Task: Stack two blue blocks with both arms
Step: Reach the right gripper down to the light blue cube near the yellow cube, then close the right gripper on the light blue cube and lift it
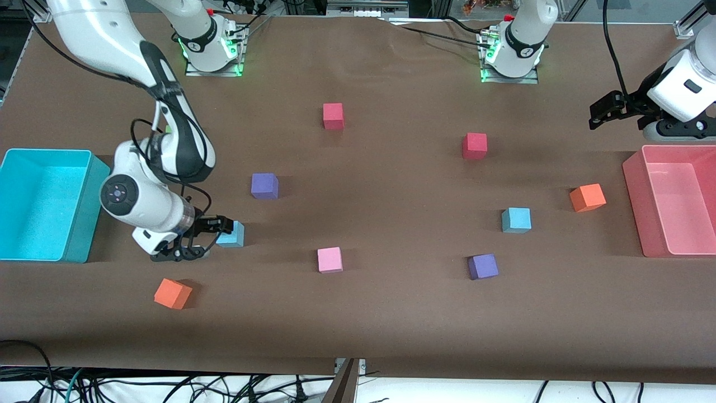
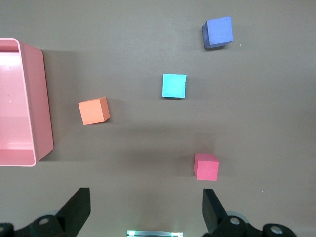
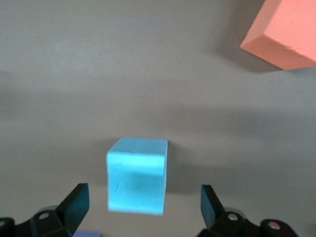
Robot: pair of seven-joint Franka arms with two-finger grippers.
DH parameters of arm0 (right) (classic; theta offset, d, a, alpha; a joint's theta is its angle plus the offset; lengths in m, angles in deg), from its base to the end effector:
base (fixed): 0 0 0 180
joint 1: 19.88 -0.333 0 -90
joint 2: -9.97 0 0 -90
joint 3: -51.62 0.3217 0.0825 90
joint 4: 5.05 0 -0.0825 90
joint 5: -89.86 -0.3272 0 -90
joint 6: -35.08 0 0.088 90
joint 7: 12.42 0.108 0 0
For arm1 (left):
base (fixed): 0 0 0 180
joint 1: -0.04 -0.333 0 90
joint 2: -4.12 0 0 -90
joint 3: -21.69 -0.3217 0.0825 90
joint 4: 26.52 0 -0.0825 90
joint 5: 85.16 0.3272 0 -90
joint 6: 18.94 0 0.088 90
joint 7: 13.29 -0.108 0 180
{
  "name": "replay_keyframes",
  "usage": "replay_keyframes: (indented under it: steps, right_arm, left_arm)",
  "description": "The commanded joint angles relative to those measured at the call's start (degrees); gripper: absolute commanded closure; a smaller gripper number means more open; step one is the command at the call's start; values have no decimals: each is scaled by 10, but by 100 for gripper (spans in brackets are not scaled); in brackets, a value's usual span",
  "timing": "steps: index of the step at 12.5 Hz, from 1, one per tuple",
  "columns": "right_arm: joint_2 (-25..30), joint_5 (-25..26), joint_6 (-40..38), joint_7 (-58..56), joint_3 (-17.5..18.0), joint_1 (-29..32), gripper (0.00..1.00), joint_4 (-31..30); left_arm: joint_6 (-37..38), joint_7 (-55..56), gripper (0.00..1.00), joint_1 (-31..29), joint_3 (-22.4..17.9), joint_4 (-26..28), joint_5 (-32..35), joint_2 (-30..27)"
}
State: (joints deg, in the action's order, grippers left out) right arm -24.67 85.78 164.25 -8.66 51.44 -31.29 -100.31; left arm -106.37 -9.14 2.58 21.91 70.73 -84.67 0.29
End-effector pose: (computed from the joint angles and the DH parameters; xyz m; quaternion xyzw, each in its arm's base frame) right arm 0.6286 0.1271 0.2951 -0.9987 -0.0428 0.0098 0.0255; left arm 0.4681 -0.0217 0.6057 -0.9986 -0.0121 0.0519 0.0075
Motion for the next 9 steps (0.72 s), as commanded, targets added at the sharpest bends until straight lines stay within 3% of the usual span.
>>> replay_keyframes:
  steps: [1, 9]
  right_arm:
    - [-9, -4, 6, -2, -2, -2, 0, 5]
    - [-38, 0, 41, -2, -2, -18, 0, 3]
  left_arm:
    - [7, -3, 0, -9, 9, -3, 9, -2]
    - [7, -3, 0, -9, 9, -3, 9, -2]
